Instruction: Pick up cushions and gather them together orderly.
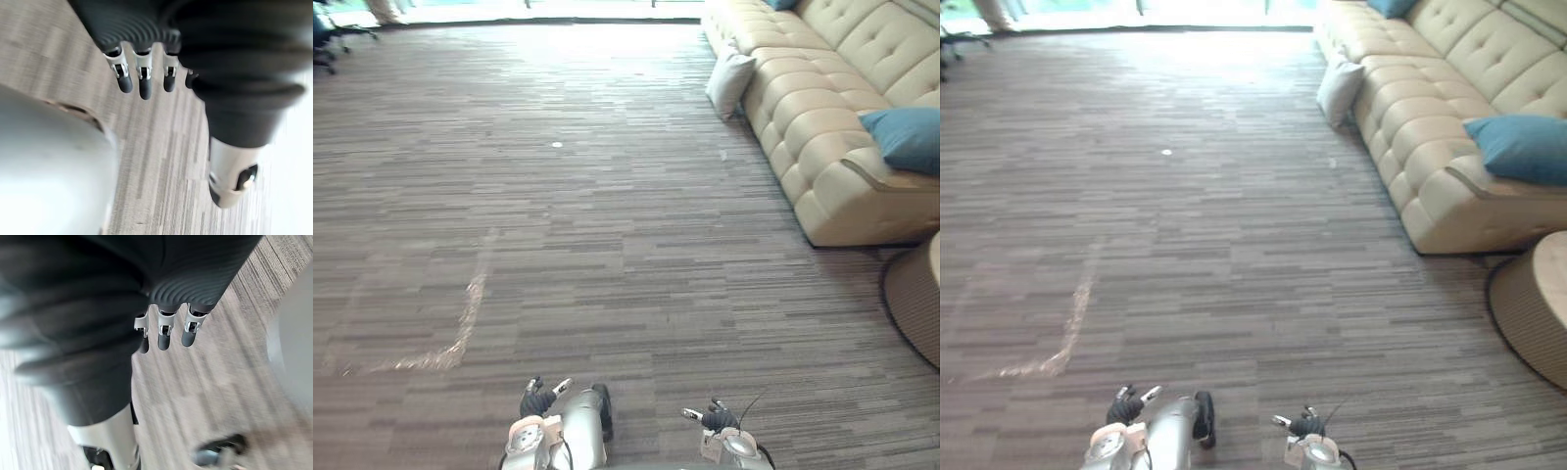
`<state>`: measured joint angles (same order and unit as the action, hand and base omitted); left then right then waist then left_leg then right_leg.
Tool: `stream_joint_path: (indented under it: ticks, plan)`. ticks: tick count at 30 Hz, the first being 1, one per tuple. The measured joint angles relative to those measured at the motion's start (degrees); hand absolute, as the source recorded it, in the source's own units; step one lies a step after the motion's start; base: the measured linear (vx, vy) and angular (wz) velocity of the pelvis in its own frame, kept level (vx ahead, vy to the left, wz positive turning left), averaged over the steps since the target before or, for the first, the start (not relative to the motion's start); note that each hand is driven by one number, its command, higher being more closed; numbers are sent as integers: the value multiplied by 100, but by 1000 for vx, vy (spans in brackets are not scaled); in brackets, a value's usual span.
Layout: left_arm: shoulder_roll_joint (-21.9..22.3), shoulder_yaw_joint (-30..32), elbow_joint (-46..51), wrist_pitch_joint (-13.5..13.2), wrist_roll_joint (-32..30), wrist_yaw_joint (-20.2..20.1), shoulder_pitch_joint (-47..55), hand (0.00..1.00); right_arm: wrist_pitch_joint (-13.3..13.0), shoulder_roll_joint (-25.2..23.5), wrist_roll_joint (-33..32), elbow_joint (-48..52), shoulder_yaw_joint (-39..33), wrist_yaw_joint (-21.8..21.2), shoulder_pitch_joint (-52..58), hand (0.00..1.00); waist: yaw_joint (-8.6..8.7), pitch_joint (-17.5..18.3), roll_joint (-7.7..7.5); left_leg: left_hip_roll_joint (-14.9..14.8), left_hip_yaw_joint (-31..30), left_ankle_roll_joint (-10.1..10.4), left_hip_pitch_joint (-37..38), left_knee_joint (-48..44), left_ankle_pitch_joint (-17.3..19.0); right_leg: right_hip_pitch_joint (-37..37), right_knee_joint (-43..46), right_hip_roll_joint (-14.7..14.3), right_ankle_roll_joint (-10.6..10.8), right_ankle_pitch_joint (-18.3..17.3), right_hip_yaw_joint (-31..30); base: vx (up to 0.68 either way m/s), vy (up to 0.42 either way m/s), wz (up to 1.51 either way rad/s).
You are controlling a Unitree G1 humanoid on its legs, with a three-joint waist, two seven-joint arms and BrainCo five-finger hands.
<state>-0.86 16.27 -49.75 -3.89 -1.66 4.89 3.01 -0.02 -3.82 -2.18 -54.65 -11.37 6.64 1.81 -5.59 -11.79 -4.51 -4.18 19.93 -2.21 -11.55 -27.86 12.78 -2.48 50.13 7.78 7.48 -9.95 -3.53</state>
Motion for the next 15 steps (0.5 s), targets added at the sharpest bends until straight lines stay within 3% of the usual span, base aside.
stream_joint_path:
  ticks: [1,3,5,6,7,8,10,11,12,13,14,15]
  plan:
    - [-80,-50,-156,72,-46,9,-38,0,-44,6,1,4,-27,-1,9,0,58,-12,-20,143,-21,-4,390,102,189,312,765,39,62,40,73,620,265,13]
    - [-85,-120,-253,99,-54,20,-62,0,-73,29,2,134,-66,-23,69,0,129,6,-9,265,-118,12,1113,423,433,703,1203,45,-63,-69,439,615,166,33]
    - [-55,-324,-363,88,-59,9,-89,0,-170,41,4,431,-169,-76,138,0,267,15,89,319,-267,63,1922,1074,556,1584,623,81,-335,-439,1387,630,113,49]
    - [-53,-341,-418,90,-62,3,-118,0,-174,58,3,439,-202,-86,126,0,278,10,97,330,-290,67,2036,1164,554,1713,418,90,-358,-485,1522,599,79,38]
    - [-38,-410,-540,105,-64,-6,-187,0,-166,151,3,429,-250,-107,97,0,305,-9,127,370,-339,96,2417,1483,570,2034,-422,89,-406,-472,1872,784,54,39]
    - [6,-507,-569,108,-75,-13,-195,0,-159,230,4,424,-321,-105,92,0,351,-36,208,379,-402,175,2814,1781,615,2189,-1502,9,-516,-234,2182,817,34,50]
    - [70,-578,-583,99,-135,-21,-158,0,-121,279,26,388,-391,-98,106,0,437,-32,272,384,-577,376,3278,2075,730,2289,-2767,-217,-713,279,2230,771,-37,58]
    - [81,-599,-595,95,-167,-25,-104,0,-103,285,1,412,-411,-101,135,0,535,-20,290,359,-717,523,3551,2058,822,2347,-2730,-336,-1123,773,1990,851,-96,55]
    - [95,-601,-607,97,-168,-27,-81,0,-104,286,7,423,-390,-101,135,0,586,0,321,332,-794,524,3615,2043,822,2350,-2613,-360,-1281,978,1935,1047,-149,46]
    - [217,-598,-654,104,-192,-35,-35,0,-107,376,56,460,-395,-108,85,0,593,98,559,106,-969,581,3616,1750,782,2441,-2072,-398,-1393,638,1974,861,-166,26]
    - [336,-593,-653,98,-222,-44,-70,0,-100,460,133,457,-410,-109,43,0,578,97,680,-28,-1132,716,3277,776,622,2385,-1706,-431,-1355,155,2057,680,-138,20]
    - [364,-568,-649,97,-224,-47,-106,0,-99,489,137,457,-410,-109,37,0,577,69,729,-86,-1180,744,3103,323,512,2312,-1675,-454,-1344,29,2078,788,-180,8]
